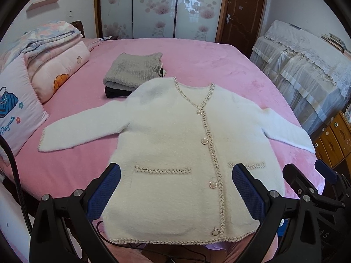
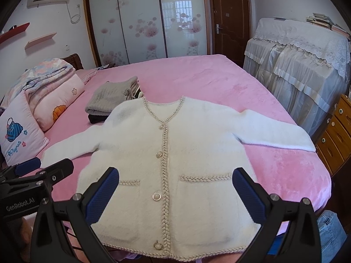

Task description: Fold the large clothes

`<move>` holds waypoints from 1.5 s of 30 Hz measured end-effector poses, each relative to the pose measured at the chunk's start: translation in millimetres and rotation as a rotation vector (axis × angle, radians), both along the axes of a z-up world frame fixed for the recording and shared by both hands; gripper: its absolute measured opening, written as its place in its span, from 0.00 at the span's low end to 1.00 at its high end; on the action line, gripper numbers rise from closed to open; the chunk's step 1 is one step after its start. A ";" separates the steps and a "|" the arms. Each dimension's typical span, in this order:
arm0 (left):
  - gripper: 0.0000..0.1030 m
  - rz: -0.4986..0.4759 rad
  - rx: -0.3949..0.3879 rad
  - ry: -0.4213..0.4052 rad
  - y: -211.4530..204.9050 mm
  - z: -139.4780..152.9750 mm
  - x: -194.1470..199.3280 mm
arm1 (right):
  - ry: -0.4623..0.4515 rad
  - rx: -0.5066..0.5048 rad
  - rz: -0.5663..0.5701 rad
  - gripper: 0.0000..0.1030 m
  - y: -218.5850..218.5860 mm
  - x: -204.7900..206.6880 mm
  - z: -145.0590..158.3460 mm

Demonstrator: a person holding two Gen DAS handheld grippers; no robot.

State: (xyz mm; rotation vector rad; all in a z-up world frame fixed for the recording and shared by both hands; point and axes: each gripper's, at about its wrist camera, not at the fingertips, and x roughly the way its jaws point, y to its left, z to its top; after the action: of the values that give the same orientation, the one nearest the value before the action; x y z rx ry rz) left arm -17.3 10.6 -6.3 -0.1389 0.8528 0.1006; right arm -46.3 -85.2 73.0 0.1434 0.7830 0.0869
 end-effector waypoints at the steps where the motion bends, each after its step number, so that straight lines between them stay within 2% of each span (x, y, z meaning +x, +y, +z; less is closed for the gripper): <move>1: 0.98 0.003 -0.003 -0.001 0.5 0.4 -0.7 | 0.000 0.000 0.003 1.00 0.6 -0.4 0.7; 19: 0.98 0.075 0.015 -0.020 9.0 0.6 -11.4 | -0.001 -0.043 0.025 1.00 10.9 -6.3 5.9; 30: 0.98 0.100 0.027 -0.009 10.2 -2.6 -12.5 | -0.010 -0.016 0.079 1.00 12.4 -9.0 8.7; 45: 0.98 0.099 0.048 0.007 5.3 -5.5 -11.9 | 0.020 0.011 0.078 1.00 6.2 -8.2 1.4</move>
State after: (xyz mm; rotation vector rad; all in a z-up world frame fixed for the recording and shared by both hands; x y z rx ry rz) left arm -29.3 16.0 -11.9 -0.1362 0.8494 0.2146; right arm -54.5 -79.0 74.5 0.1247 0.8083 0.1636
